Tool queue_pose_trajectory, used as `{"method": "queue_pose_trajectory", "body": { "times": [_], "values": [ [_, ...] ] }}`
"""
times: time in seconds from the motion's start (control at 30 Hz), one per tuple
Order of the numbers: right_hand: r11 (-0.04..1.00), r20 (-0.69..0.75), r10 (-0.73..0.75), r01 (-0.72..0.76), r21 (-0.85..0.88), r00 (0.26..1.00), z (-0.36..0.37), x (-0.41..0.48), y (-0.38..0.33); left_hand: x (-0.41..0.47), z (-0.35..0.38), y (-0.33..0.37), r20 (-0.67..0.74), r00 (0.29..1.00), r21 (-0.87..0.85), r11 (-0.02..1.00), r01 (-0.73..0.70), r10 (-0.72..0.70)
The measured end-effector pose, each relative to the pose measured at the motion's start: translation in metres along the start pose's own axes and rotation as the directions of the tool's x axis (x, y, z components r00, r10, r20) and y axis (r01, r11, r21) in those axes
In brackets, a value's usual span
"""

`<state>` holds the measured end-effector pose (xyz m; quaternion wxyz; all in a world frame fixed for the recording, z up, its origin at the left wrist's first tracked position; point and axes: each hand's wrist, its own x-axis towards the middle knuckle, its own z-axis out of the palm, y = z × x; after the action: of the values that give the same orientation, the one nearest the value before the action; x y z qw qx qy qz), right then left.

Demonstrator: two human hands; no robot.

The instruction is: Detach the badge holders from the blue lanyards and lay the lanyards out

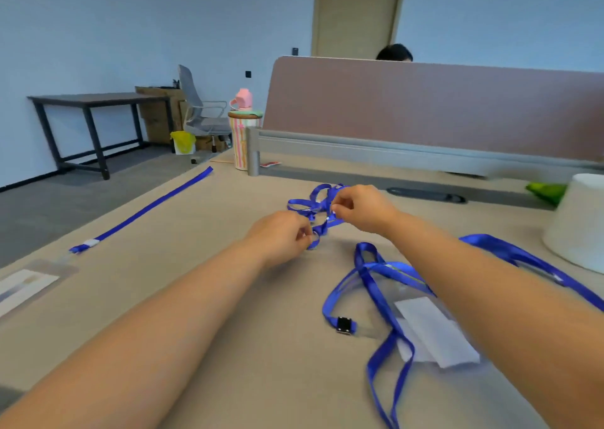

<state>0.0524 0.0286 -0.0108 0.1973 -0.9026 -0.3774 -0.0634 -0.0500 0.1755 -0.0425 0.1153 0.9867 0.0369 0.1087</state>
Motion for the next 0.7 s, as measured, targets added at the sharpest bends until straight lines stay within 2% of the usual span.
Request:
{"method": "queue_pose_trajectory", "body": {
  "times": [0.27,0.4,0.53,0.7],
  "values": [
    [0.991,0.006,0.129,-0.129,0.034,0.992,-0.023,-0.091,0.058,-0.009,0.021,0.079,0.092,0.979,-0.101,0.98,-0.171,0.18],
    [0.993,0.019,0.113,-0.113,0.033,0.993,-0.026,-0.124,0.064,-0.021,0.022,0.099,0.221,0.936,-0.158,0.957,-0.244,0.275],
    [0.997,0.111,0.068,-0.071,0.025,0.991,-0.027,-0.144,0.065,-0.03,0.022,0.107,0.349,0.899,-0.095,0.964,-0.248,0.265],
    [0.997,0.252,0.081,-0.081,-0.008,0.964,-0.019,-0.152,0.068,-0.035,0.017,0.104,0.426,0.894,0.028,0.985,-0.17,0.142]
  ]
}}
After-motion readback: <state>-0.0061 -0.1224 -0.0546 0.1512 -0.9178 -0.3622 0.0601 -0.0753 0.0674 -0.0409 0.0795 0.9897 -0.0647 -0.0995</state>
